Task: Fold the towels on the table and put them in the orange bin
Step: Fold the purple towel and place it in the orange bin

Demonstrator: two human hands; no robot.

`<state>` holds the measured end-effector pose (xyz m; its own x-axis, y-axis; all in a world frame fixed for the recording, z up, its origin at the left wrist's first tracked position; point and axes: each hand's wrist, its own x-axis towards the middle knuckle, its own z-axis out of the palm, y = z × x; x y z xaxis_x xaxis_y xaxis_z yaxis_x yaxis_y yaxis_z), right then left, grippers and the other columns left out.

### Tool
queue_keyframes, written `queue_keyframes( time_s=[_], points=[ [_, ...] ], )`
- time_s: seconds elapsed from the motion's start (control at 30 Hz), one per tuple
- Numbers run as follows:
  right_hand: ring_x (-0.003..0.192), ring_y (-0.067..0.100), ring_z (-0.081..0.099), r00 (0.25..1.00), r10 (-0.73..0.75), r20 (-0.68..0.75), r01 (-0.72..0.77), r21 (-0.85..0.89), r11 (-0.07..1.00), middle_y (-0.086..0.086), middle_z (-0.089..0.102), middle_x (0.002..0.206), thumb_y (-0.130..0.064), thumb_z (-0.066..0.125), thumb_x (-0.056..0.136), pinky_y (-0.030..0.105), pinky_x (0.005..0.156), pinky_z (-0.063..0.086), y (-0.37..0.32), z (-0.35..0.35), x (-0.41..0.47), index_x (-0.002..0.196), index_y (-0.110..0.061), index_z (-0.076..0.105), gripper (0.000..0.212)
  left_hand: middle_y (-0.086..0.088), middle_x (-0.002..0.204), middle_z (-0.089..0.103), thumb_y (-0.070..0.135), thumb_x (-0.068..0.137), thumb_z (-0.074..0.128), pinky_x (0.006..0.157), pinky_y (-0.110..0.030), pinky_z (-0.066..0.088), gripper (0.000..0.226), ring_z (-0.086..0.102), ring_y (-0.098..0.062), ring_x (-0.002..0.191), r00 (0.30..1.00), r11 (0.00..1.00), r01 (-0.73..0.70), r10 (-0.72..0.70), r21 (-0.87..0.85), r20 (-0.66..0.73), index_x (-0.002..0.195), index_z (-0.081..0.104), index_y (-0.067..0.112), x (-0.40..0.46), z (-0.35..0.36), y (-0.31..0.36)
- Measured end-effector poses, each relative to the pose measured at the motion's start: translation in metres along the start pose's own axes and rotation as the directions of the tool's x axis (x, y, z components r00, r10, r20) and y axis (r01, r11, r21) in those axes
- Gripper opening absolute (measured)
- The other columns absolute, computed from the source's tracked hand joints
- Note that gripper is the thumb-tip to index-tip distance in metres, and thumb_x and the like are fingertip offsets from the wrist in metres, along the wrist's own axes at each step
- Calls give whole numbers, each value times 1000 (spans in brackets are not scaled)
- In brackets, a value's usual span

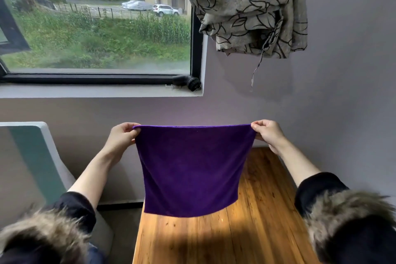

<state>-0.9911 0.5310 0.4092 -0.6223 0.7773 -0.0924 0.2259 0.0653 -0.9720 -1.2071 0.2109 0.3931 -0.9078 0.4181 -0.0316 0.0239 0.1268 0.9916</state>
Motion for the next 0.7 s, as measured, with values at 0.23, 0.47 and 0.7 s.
queue_keyframes(
  time_s=[0.23, 0.47, 0.7],
  points=[
    [67, 10, 52, 998, 7, -67, 14, 307, 952, 3, 56, 75, -1, 49, 93, 17, 60, 46, -7, 6, 4, 78, -14, 56, 21, -4, 81, 61, 0, 93, 50, 74, -25, 51, 19, 57, -13, 74, 1000, 994, -26, 24, -110, -19, 84, 60, 13, 8, 14, 8],
    [71, 13, 59, 1000, -13, -18, 19, 402, 915, 5, 61, 80, 0, 50, 92, 21, 64, 52, 20, -18, -31, 82, -12, 60, 18, 7, 76, 69, 4, 90, 56, 76, -19, 51, 21, 61, -7, 74, 991, 994, -81, 87, -69, 100, 82, 68, 21, -30, 3, -27],
    [62, 12, 60, 955, 286, 84, -298, 233, 926, 1, 66, 68, 0, 49, 92, 18, 55, 50, 138, -26, -84, 85, -9, 60, 16, -3, 70, 66, -7, 85, 53, 66, -19, 53, 26, 61, -9, 63, 950, 973, 218, -228, 69, 215, 74, 67, 13, -97, 7, -131]
  ],
)
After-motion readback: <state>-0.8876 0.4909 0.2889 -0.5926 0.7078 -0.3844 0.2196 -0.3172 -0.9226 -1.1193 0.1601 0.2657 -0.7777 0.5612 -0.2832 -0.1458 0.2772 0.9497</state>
